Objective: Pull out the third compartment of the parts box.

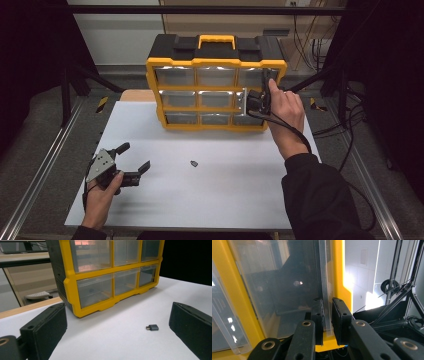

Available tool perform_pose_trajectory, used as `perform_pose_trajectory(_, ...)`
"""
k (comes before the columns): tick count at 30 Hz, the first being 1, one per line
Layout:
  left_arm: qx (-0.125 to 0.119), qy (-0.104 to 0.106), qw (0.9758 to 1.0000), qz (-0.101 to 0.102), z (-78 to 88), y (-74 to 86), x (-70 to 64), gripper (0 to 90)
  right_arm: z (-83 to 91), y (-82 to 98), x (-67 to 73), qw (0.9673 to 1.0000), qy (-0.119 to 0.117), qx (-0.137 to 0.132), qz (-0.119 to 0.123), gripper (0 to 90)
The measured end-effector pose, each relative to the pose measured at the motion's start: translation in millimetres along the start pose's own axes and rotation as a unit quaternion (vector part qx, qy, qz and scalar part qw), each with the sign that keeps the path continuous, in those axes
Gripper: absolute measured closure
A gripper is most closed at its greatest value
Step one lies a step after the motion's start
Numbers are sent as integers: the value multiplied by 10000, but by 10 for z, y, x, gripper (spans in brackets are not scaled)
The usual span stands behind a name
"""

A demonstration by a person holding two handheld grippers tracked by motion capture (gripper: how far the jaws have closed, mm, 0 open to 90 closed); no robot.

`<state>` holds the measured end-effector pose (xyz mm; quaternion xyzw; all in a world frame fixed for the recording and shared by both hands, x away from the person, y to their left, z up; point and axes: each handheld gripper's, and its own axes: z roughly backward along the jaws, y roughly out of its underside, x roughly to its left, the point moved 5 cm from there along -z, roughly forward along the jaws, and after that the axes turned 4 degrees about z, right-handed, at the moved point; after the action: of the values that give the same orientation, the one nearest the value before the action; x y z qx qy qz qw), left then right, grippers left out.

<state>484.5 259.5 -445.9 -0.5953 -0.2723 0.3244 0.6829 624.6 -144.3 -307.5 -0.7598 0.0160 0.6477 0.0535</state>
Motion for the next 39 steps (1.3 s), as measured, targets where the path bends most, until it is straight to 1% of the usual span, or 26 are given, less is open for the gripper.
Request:
perform_pose_trajectory(2, -13, 14, 10000, -1, 2, -3, -1, 13, -4, 3, -5, 10000, 42, -17, 30, 820)
perform_pose_trajectory(7, -5, 10, 10000, -6, 6, -2, 1, 13, 7, 7, -18, 9998, 5, -5, 175, 839)
perform_pose_trajectory(8, -10, 8, 10000, -1, 8, -3, 2, 13, 11, 5, -17, 9999, 9, -32, 142, 844)
perform_pose_trajectory(10, -20, 9, 10000, 9, 9, -5, 3, 12, 29, 12, -19, 9998, -1, -37, 173, 845)
perform_pose_trajectory(13, -23, 15, 10000, 13, 7, -4, 3, 13, 56, 14, -26, 9999, -5, -66, 145, 845)
perform_pose_trajectory(17, -16, 26, 10000, 0, 4, -4, -2, 13, 99, 16, -30, 9999, -19, -59, 99, 843)
perform_pose_trajectory(23, -27, 21, 10000, 16, 2, -6, -3, 13, 211, 30, -53, 9999, 0, -122, 83, 841)
perform_pose_trajectory(26, -30, 19, 10000, 18, 4, -7, -3, 13, 288, 35, -56, 9998, 32, -145, 132, 840)
perform_pose_trajectory(31, -9, 28, 10000, 1, -1, -4, -7, 13, 389, 41, -77, 9997, 65, -216, 104, 838)
perform_pose_trajectory(39, -5, 18, 10000, 4, -1, -2, -3, 13, 500, 40, -81, 9997, 85, -241, 58, 836)
